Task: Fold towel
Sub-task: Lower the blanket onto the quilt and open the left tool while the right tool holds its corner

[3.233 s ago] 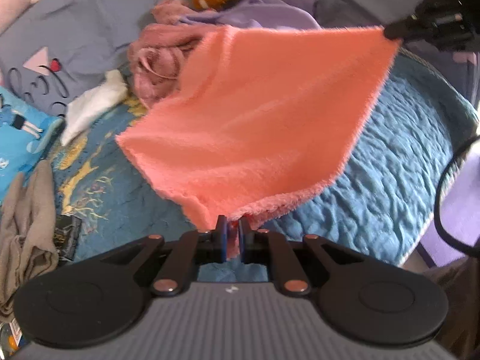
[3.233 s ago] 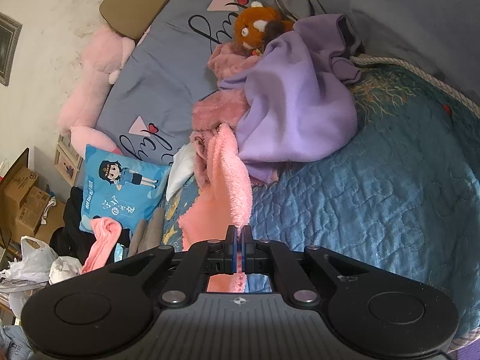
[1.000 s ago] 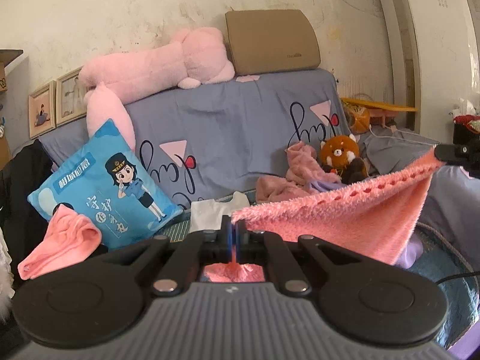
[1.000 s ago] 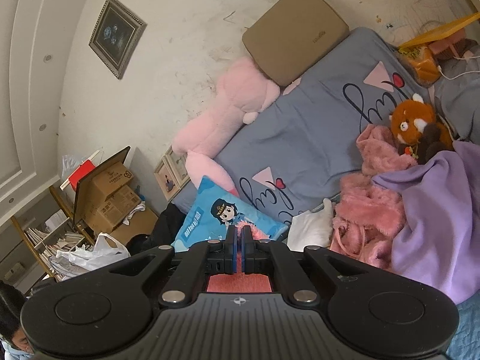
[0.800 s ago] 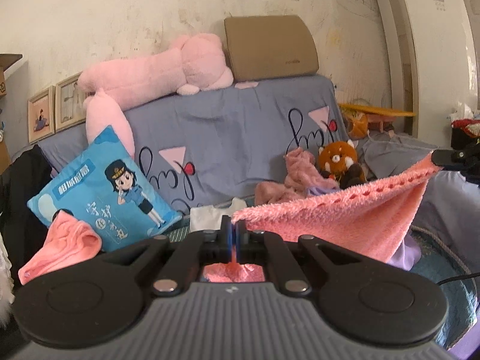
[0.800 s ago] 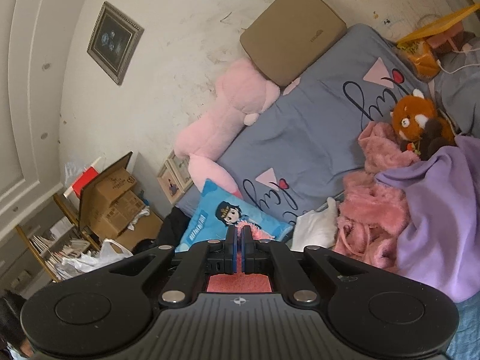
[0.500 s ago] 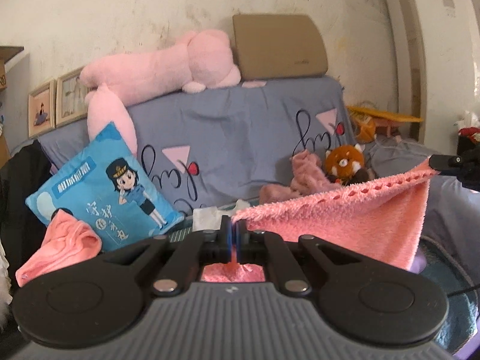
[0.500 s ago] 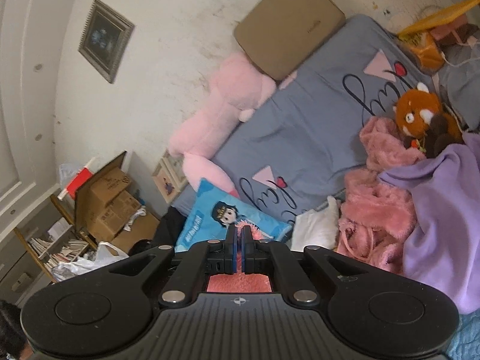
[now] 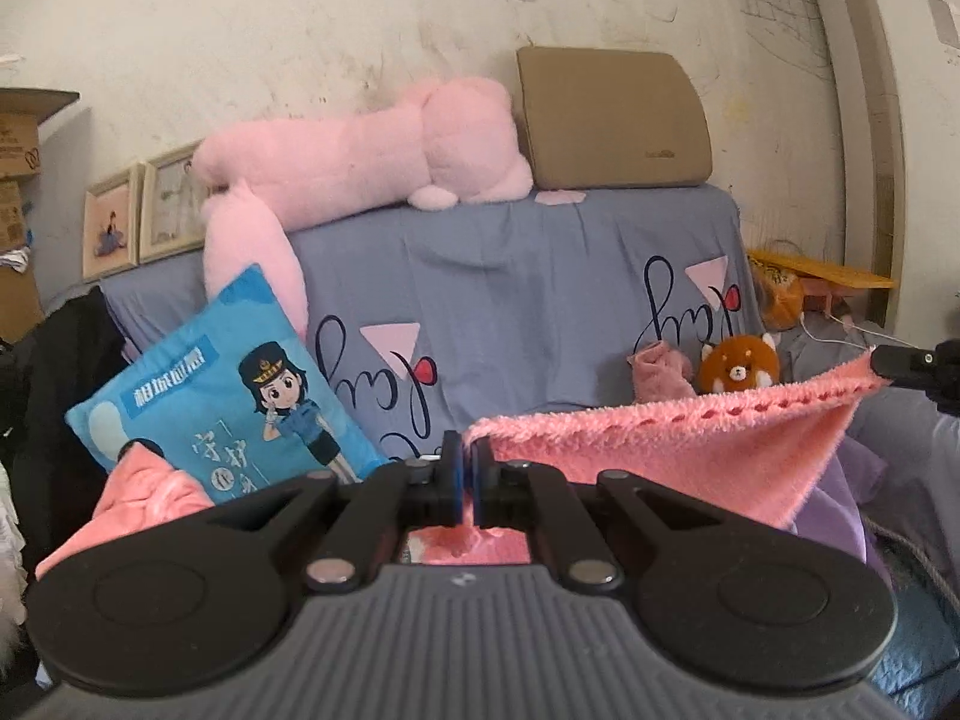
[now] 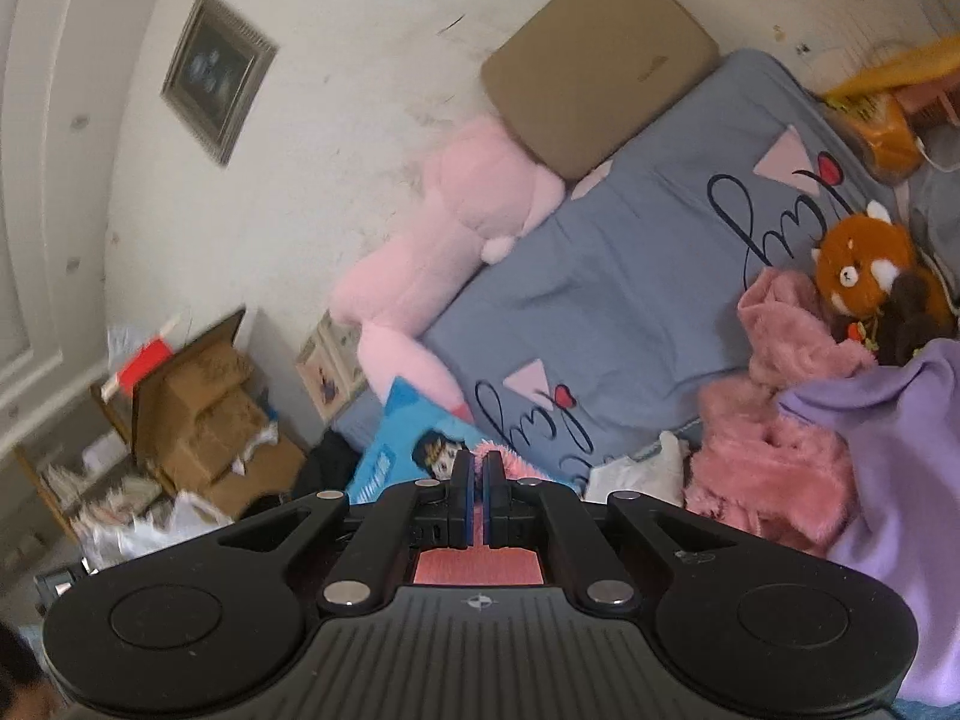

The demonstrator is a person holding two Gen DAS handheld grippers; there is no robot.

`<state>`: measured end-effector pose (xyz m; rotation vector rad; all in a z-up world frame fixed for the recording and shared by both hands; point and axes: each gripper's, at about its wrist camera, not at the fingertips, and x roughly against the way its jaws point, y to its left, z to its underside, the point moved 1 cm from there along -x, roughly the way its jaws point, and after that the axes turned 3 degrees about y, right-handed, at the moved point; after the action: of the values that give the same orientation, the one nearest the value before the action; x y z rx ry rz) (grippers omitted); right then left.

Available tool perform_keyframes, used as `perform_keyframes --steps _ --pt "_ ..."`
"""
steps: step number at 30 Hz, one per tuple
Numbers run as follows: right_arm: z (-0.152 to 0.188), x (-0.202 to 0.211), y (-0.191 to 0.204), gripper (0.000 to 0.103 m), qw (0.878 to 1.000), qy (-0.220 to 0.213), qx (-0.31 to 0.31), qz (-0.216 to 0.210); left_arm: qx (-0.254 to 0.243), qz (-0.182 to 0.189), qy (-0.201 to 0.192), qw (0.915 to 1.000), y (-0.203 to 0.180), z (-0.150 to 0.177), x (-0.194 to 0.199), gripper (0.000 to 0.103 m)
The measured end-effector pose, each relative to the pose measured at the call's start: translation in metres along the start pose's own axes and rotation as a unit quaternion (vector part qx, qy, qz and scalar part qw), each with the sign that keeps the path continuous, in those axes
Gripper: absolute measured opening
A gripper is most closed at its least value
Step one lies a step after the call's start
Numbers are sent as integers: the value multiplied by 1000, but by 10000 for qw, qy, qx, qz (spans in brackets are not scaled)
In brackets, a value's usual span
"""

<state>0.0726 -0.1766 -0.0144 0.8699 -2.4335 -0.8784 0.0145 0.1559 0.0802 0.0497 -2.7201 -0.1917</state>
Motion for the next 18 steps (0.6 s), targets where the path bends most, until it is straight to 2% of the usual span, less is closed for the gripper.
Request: perform_keyframes --steps 3,6,9,11,14,18 --pt "37 2 -21 3 9980 570 -137 240 -201 -3 267 9994 -7 40 9 4" --pt "90 2 -51 3 9890 1250 -402 686 -483 -30 826 9954 -18 104 5 4" --pt "144 4 -83 3 9725 1818 -910 1140 -398 134 1722 9842 -23 174 -10 4" --pt "170 7 -95 3 9640 2000 -1162 1310 -325 43 2263 9735 -26 215 -20 4" --pt "192 13 -103 3 9560 2118 -1306 1556 -291 21 2662 9635 -30 250 -26 4" --pt "197 21 -112 3 9524 2085 -1306 1800 -207 85 2639 9643 -29 252 -27 4"
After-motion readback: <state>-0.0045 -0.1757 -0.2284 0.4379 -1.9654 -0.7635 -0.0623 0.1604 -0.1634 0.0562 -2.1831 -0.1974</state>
